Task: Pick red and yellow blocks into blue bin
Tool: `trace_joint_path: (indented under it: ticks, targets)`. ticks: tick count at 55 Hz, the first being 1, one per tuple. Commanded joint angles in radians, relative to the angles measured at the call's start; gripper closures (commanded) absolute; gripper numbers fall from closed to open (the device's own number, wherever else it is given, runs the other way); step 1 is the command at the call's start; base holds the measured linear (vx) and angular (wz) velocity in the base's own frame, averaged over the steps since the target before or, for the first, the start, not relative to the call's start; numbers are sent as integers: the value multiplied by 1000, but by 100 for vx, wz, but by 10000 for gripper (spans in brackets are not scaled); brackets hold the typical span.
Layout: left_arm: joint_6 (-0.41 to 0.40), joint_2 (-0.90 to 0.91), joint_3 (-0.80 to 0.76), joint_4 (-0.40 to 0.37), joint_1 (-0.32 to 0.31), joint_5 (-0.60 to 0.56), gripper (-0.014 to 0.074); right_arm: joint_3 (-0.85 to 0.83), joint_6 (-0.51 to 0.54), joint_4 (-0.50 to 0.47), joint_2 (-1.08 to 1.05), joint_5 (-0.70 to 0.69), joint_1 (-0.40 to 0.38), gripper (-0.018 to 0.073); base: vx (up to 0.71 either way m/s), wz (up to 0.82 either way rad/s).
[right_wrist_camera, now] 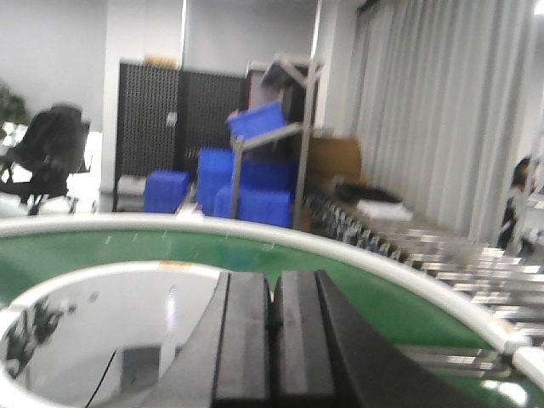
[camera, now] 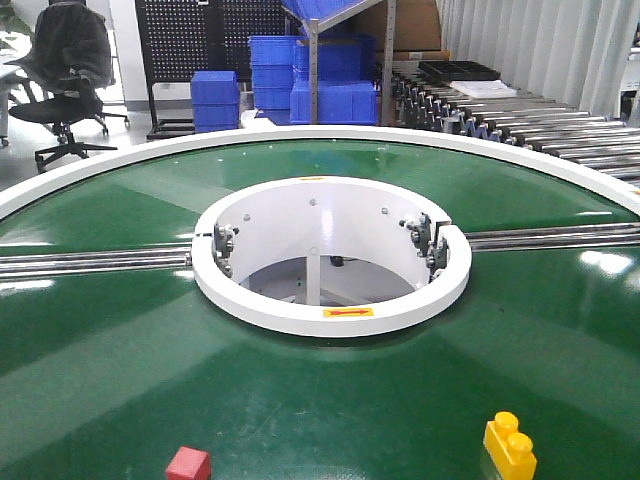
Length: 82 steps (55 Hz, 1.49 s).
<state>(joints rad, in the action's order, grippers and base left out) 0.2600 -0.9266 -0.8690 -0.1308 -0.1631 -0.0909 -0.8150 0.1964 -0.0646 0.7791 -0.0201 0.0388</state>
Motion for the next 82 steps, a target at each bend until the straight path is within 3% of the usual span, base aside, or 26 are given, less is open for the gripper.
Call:
trace_joint_path:
  ticks: [1, 7, 15, 24, 25, 32, 36, 40, 50, 59, 82]
  targets:
    - [-1, -24, -39, -5, -5, -83, 594, -35, 7, 4, 22, -68, 12, 564, 0, 0]
    - [-1, -37, -39, -5, -5, -83, 589, -35, 7, 4, 29, -34, 11, 540, 0, 0]
    - [-1, -35, -39, -5, -5, -95, 530, -35, 7, 4, 29, 7, 11, 419, 0, 0]
    - [-1, -35, -39, -5, -5, -95, 360, -35, 8, 4, 30, 55, 11, 129, 0, 0]
    - [-1, -35, -39, -5, -5, -95, 246, -35, 7, 4, 30, 48, 11, -21, 0, 0]
    - [-1, -35, -39, -5, -5, -94, 95, -35, -14, -6, 30, 20, 11, -169, 0, 0]
    - [-9, -35, -39, -7, -5, -89, 43, -35, -52, -40, 31, 43, 11, -167, 0, 0]
    - [-9, -35, -39, -10, -5, -70, 17, -38, -61, -48, 51, 150, 11, -155, 0, 0]
    - [-9, -35, -39, -11, -5, -26, 17, -131, -55, -49, 255, 451, 11, -78, 0, 0]
    - [-8, -35, -39, -11, -5, -19, 17, -249, -69, -48, 496, 609, 11, -43, 0, 0]
    - [-6, -35, -39, -11, -5, -19, 17, -328, -41, -37, 855, 566, 11, -34, 0, 0]
